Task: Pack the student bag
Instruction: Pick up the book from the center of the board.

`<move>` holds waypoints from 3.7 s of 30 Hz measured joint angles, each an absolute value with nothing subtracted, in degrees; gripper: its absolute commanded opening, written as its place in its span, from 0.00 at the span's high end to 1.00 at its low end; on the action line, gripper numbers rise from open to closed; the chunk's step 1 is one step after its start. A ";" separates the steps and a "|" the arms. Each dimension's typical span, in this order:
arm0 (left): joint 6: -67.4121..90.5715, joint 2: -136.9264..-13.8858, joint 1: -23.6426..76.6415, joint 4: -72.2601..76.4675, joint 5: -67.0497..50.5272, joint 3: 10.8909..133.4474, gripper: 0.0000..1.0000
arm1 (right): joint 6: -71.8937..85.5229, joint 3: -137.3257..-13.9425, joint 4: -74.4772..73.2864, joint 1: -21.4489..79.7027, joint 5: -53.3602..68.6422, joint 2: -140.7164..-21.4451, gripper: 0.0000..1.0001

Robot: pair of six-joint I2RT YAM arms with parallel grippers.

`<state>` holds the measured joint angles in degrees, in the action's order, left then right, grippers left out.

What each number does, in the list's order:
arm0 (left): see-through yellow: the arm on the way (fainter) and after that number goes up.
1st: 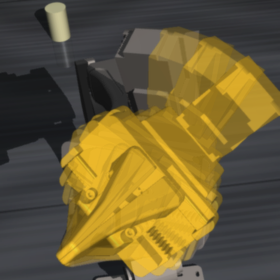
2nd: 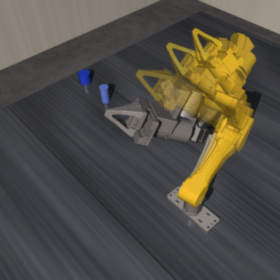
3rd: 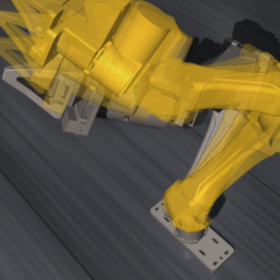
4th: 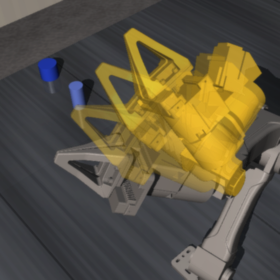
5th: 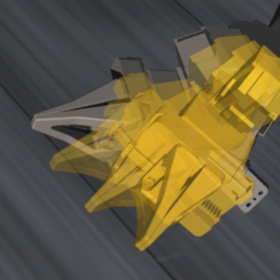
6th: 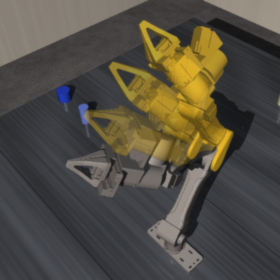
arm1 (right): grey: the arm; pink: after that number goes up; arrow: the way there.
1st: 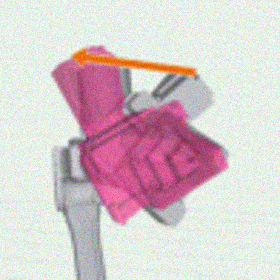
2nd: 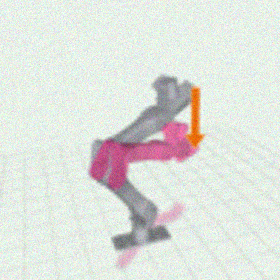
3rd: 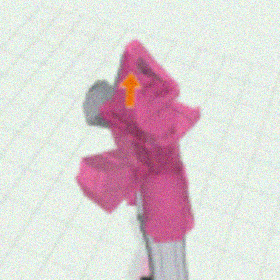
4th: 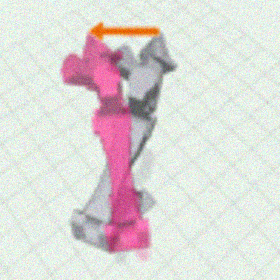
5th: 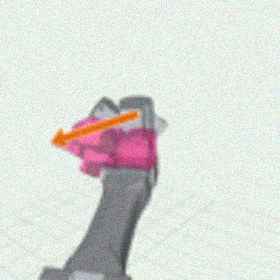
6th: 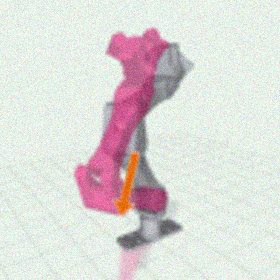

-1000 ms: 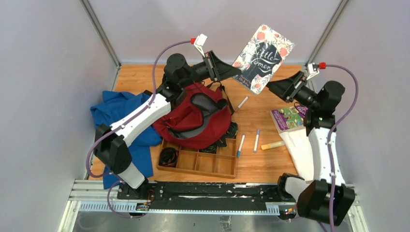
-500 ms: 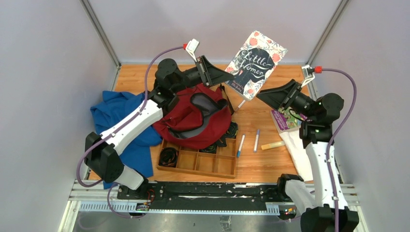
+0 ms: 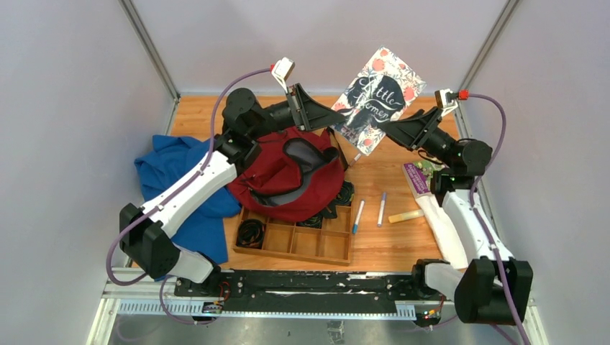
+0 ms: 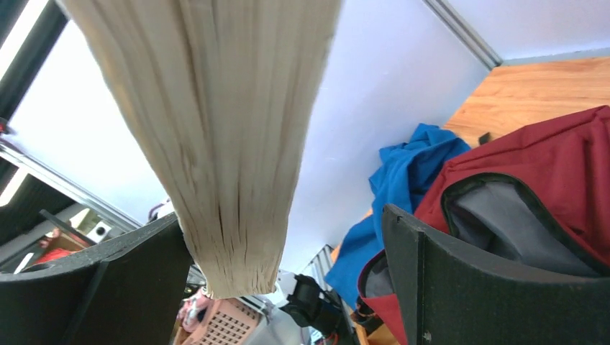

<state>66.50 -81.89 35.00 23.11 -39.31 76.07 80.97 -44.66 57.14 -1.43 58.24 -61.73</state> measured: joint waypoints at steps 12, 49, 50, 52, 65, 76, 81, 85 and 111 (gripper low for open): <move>68.16 -80.95 35.00 23.49 -41.87 76.29 1.00 | 86.74 -44.62 67.75 4.89 52.77 -62.70 0.29; 32.51 -75.18 27.81 -13.34 -52.29 80.90 0.00 | 31.68 -55.88 2.24 19.25 76.07 -57.80 1.00; 33.45 -75.42 27.81 -12.23 -53.30 80.66 0.00 | 30.65 -55.88 1.39 19.99 76.34 -58.17 1.00; 35.83 -75.55 27.81 -8.73 -55.83 79.42 0.02 | 28.84 -55.88 0.16 21.91 76.62 -59.16 1.00; 39.05 -76.40 27.94 -1.52 -65.08 77.08 0.15 | 17.30 -59.68 -11.44 28.88 76.27 -67.48 1.00; 16.99 -79.11 28.16 -30.30 -59.64 83.70 0.09 | 14.66 -61.69 -14.52 28.95 76.25 -68.25 1.00; 15.16 -81.28 28.21 -33.67 -61.17 83.68 0.27 | 12.82 -61.91 -17.32 28.97 75.26 -68.25 1.00; 14.79 -81.84 28.38 -34.81 -63.70 83.68 0.60 | 11.81 -61.98 -19.22 28.97 74.15 -68.36 1.00; 51.66 -73.69 18.98 -2.59 -44.03 71.13 1.00 | 40.34 -42.30 0.40 12.80 50.70 -43.18 0.02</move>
